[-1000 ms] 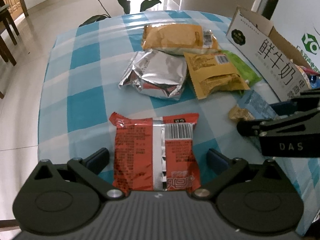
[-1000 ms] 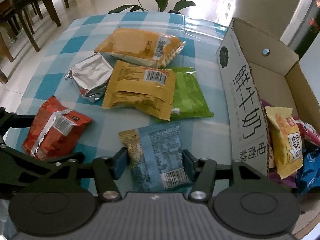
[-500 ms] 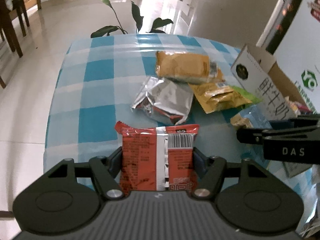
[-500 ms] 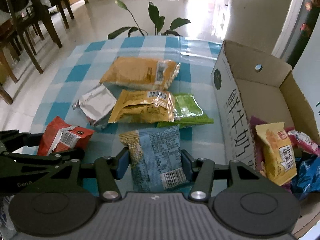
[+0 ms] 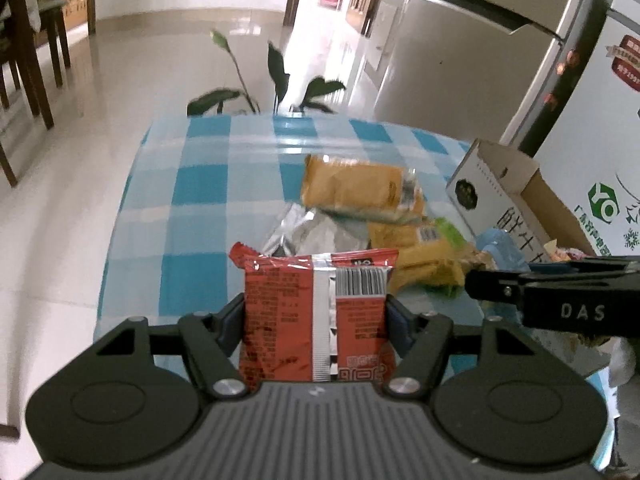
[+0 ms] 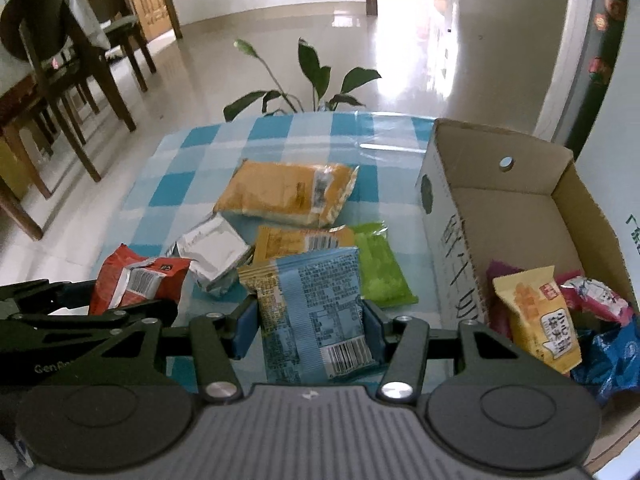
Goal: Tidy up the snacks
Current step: 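Lift both held packets and carry them over the cardboard box, then drop both packets into the box and open both grippers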
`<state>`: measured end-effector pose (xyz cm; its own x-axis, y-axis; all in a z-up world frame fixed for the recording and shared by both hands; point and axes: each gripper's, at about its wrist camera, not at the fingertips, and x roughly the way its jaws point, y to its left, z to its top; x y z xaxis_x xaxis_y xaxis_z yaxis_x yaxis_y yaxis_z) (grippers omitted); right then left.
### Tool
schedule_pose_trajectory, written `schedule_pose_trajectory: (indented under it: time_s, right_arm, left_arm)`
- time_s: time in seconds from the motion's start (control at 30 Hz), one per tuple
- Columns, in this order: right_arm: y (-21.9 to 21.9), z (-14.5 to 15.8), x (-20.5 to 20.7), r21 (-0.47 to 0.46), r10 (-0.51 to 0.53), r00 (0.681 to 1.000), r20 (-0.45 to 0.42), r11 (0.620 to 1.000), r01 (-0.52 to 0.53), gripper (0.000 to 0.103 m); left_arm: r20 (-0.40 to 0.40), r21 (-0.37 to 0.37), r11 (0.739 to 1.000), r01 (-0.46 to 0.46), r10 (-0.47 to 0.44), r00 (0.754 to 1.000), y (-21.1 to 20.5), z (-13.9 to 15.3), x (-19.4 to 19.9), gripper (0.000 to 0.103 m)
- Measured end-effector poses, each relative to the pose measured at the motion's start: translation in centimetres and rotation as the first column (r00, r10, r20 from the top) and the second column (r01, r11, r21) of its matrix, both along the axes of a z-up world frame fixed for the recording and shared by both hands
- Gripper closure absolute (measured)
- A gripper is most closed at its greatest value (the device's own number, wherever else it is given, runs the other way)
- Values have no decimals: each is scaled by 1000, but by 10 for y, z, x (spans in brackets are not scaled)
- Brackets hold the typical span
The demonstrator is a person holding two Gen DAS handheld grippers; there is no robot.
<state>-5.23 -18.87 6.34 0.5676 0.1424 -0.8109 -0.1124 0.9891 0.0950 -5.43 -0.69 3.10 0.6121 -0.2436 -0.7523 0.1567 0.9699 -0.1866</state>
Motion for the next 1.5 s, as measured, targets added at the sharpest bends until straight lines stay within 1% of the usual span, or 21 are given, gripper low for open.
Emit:
schedule_pose_trajectory:
  time_s: [0.2, 0.4, 0.5, 0.63, 0.73, 0.8, 0.9, 1.03, 1.3, 1.4, 1.43, 1.5]
  right_arm:
    - [-17, 14, -1, 36, -50, 998, 42, 998, 48, 44]
    - [-36, 36, -1, 60, -102, 989, 106, 994, 96, 44]
    - [-50, 49, -1, 77, -133, 980, 145, 989, 123, 44]
    - [-75, 60, -3, 83, -202, 963, 180, 978, 190, 44]
    - [-94, 66, -5, 84, -249, 947, 200, 968, 237, 44]
    - [-103, 68, -5, 80, -273, 940, 205, 962, 262, 44]
    - [-113, 69, -7, 83, -307, 927, 215, 952, 296, 44]
    - [-129, 75, -13, 107, -347, 910, 229, 938, 331, 44]
    - [-144, 78, -16, 120, -395, 886, 241, 918, 377, 44]
    - [-148, 80, -17, 131, -407, 880, 247, 913, 386, 44]
    - [-150, 80, -19, 132, -411, 877, 249, 911, 390, 44]
    - [-154, 82, -21, 138, -420, 872, 252, 907, 397, 44]
  left_arm:
    - [49, -3, 1000, -4, 4, 999, -8, 11, 2, 34]
    - [59, -24, 1000, 10, -9, 998, -17, 11, 3, 34]
    - [64, -30, 999, 27, -25, 998, -25, 11, 3, 34]
    - [73, -43, 998, 44, -41, 997, -35, 13, 6, 34]
    - [86, -58, 996, 65, -59, 994, -44, 17, 7, 34]
    - [94, -83, 993, 79, -71, 993, -50, 20, 8, 34]
    - [113, -133, 986, 96, -81, 990, -63, 27, 9, 34]
    - [152, -150, 978, 143, -120, 981, -91, 36, 9, 34]
    - [145, -228, 945, 233, -204, 968, -152, 38, 8, 34]
    - [134, -258, 932, 255, -227, 965, -167, 35, 9, 34]
    - [132, -262, 929, 262, -235, 963, -171, 34, 9, 34]
    - [130, -245, 931, 271, -246, 961, -180, 33, 8, 34]
